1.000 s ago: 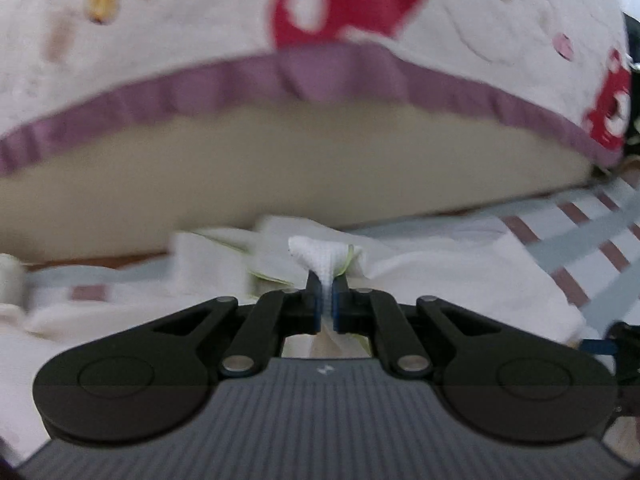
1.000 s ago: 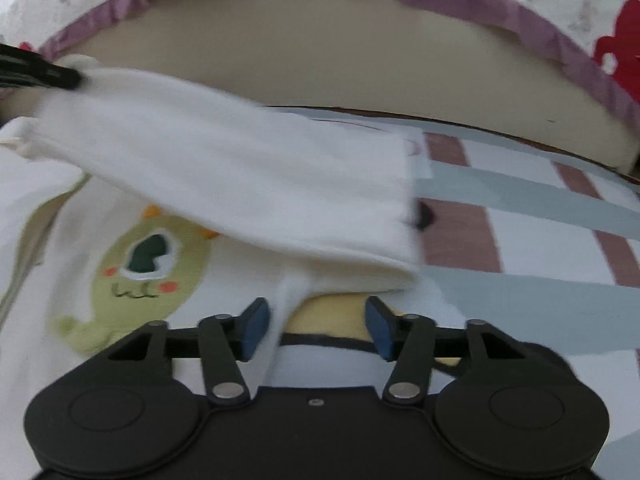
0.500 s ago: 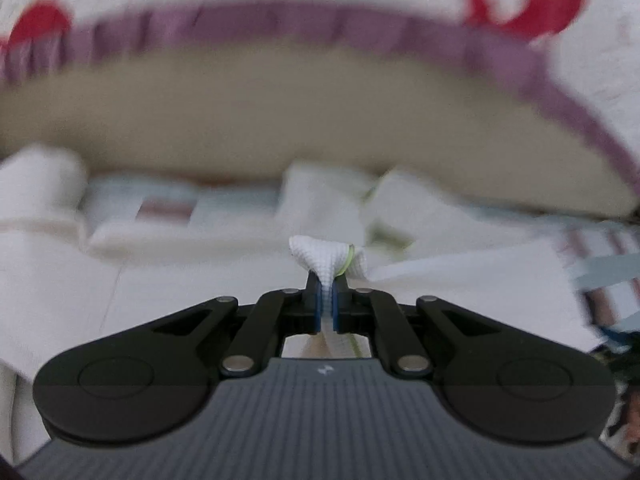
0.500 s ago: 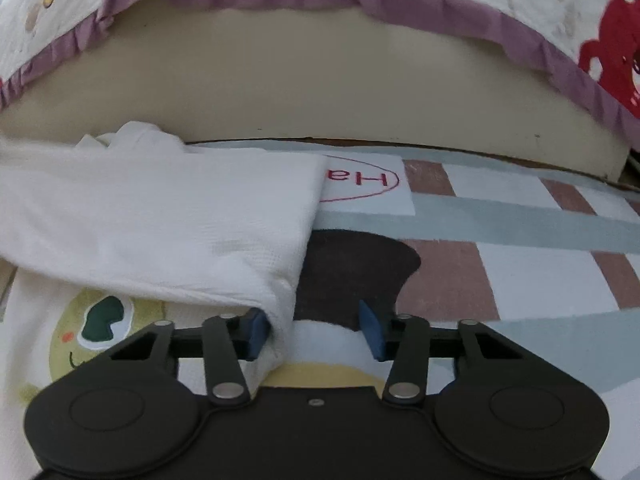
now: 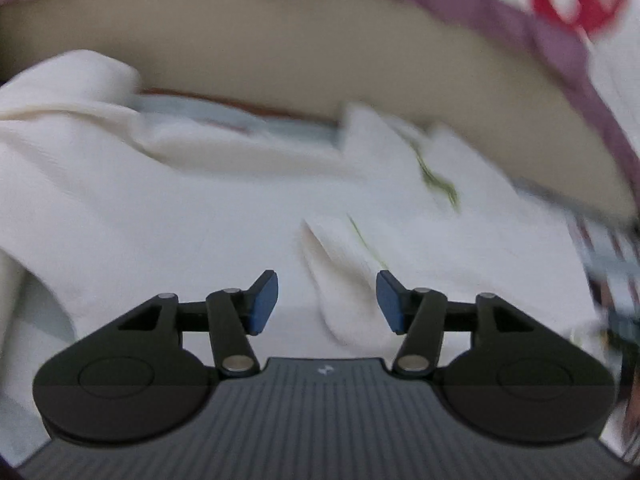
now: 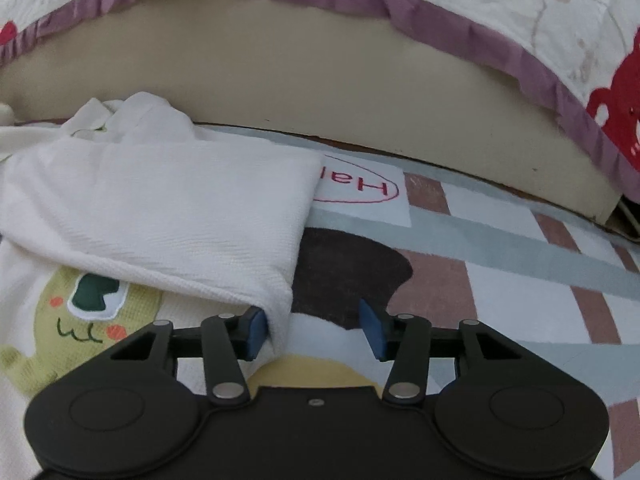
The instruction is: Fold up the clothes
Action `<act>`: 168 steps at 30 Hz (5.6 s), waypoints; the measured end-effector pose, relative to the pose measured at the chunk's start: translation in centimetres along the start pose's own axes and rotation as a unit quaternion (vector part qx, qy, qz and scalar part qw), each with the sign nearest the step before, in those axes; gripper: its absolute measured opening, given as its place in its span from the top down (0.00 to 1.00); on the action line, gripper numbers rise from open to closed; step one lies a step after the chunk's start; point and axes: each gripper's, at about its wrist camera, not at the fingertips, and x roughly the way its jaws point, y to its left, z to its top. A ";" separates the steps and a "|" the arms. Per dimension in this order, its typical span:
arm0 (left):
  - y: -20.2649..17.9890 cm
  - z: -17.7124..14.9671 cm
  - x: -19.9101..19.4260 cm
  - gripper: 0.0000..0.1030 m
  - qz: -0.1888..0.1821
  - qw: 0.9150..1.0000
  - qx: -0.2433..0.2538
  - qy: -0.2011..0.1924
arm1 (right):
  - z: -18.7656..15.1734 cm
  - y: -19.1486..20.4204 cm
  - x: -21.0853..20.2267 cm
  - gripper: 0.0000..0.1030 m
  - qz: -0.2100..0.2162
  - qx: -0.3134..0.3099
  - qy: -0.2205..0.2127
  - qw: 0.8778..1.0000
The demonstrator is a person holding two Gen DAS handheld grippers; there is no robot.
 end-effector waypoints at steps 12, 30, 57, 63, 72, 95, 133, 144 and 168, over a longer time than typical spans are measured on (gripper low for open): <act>-3.7 -1.3 3.9 1.00 0.004 0.997 0.077 0.011 | -0.6 -0.5 -0.2 0.40 0.006 0.024 -0.003 1.000; -5.8 1.5 5.8 0.99 -0.009 0.991 0.133 0.014 | -1.1 -1.8 -0.1 0.38 0.028 0.084 0.001 0.996; -6.9 -2.6 2.7 0.97 0.000 0.976 0.216 -0.005 | -0.8 -1.1 0.0 0.38 0.010 0.091 0.014 0.996; -4.5 -4.2 -3.0 0.97 0.032 0.987 0.135 -0.086 | -0.7 -1.2 0.0 0.38 0.009 0.090 0.015 0.996; 0.1 -6.4 -2.7 0.85 0.000 1.000 -0.020 0.003 | -0.7 -1.0 -0.2 0.38 0.004 0.090 0.021 0.996; 5.9 -4.3 -11.6 0.55 0.126 0.988 -0.039 -0.084 | 4.1 4.0 -10.0 0.44 0.112 0.013 -0.020 0.993; 35.3 -2.1 -13.3 0.54 0.134 0.865 -0.448 -0.186 | 14.1 35.8 -10.9 0.62 0.220 -0.159 -0.023 0.962; 38.5 -3.8 -12.4 0.63 0.039 0.819 -0.527 -0.224 | 11.4 34.8 -11.0 0.61 0.214 -0.158 0.003 0.964; 5.7 3.8 -3.9 0.75 -0.123 0.991 0.025 -0.043 | 7.7 29.7 -8.9 0.59 0.117 -0.168 -0.008 0.979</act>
